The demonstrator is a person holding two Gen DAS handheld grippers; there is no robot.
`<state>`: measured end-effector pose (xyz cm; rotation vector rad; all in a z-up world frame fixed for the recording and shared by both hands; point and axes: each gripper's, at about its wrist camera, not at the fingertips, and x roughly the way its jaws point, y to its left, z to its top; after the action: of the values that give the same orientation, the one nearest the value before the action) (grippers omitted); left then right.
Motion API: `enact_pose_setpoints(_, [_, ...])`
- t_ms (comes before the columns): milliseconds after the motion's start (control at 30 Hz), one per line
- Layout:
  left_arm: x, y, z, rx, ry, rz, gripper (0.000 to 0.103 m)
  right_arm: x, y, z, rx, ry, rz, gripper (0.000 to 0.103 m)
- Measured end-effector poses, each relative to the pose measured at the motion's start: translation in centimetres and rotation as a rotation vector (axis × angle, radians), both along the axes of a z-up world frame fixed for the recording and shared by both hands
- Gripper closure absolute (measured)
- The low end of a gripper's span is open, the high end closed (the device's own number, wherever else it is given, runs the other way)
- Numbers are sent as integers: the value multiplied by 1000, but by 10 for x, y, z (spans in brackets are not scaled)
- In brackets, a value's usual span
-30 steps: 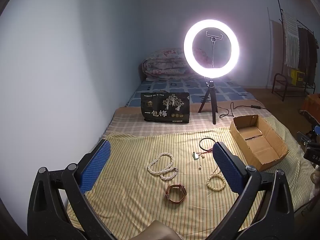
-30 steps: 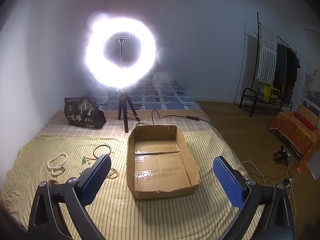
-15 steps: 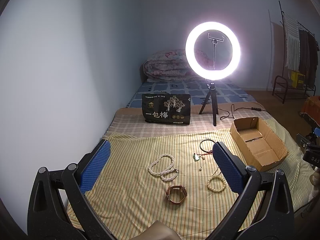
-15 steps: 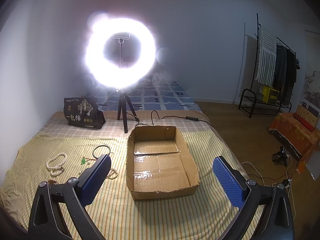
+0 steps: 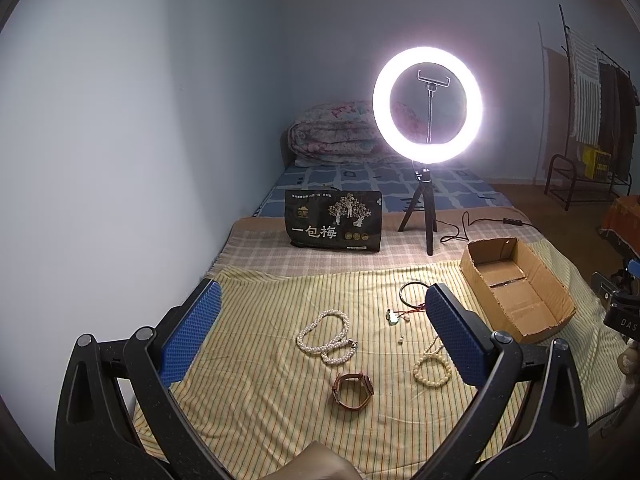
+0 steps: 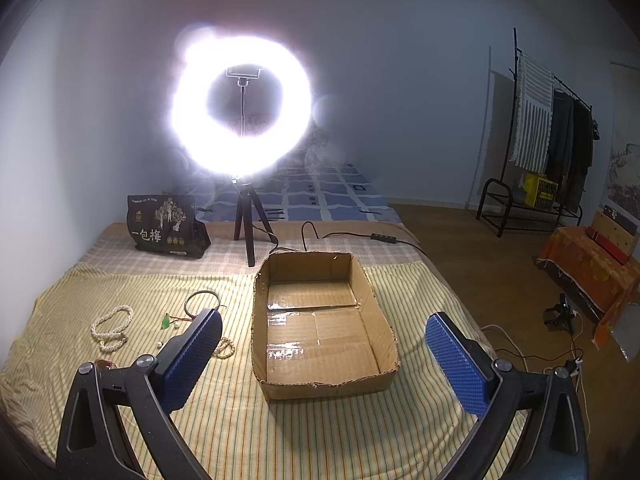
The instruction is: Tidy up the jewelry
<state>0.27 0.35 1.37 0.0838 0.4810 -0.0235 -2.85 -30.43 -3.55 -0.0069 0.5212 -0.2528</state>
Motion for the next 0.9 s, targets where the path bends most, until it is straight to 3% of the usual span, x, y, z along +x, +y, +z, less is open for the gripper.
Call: enact_pose_setpoints(900, [-5,-4,2,-11,-30,-4,0,-4,0,3,1,-12,3,0])
